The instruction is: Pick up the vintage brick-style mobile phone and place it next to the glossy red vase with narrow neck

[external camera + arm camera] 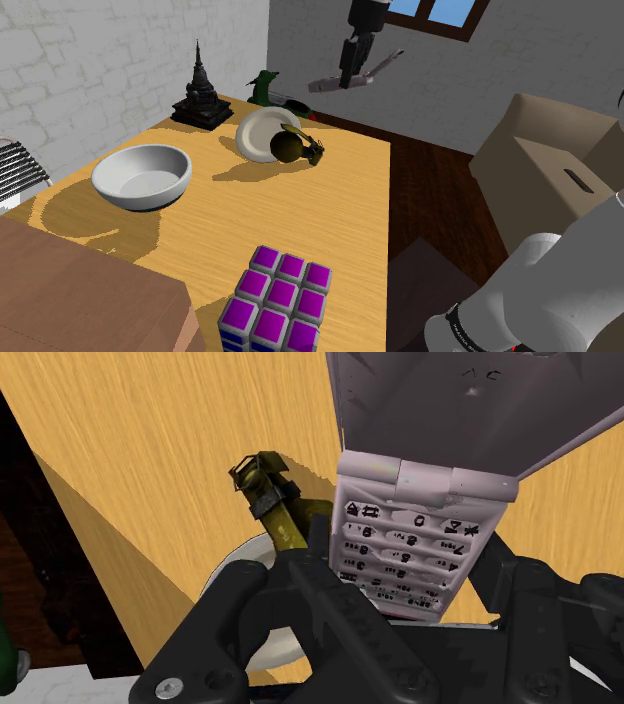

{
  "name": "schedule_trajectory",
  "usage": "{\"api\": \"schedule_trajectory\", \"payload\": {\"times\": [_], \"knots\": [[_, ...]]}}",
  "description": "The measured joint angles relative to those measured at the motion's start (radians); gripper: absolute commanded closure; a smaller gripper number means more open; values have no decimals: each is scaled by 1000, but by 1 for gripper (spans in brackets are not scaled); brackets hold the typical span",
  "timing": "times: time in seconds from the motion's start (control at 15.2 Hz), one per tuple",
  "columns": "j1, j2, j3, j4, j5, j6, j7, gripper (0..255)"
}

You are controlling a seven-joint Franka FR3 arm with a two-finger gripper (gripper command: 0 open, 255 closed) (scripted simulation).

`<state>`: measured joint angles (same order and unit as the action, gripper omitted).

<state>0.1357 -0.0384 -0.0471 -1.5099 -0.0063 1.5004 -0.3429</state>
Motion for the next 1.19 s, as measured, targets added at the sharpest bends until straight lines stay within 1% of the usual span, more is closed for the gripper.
{"api": "schedule_trajectory", "payload": {"times": [0.2, 0.33, 0.92, 1.19], "knots": [[0, 16, 0, 56, 1, -40, -1, 255], [9, -19, 10, 21, -1, -41, 19, 255], [75, -265, 105, -239, 15, -26, 178, 255], [105, -355, 159, -313, 38, -41, 259, 255]]}}
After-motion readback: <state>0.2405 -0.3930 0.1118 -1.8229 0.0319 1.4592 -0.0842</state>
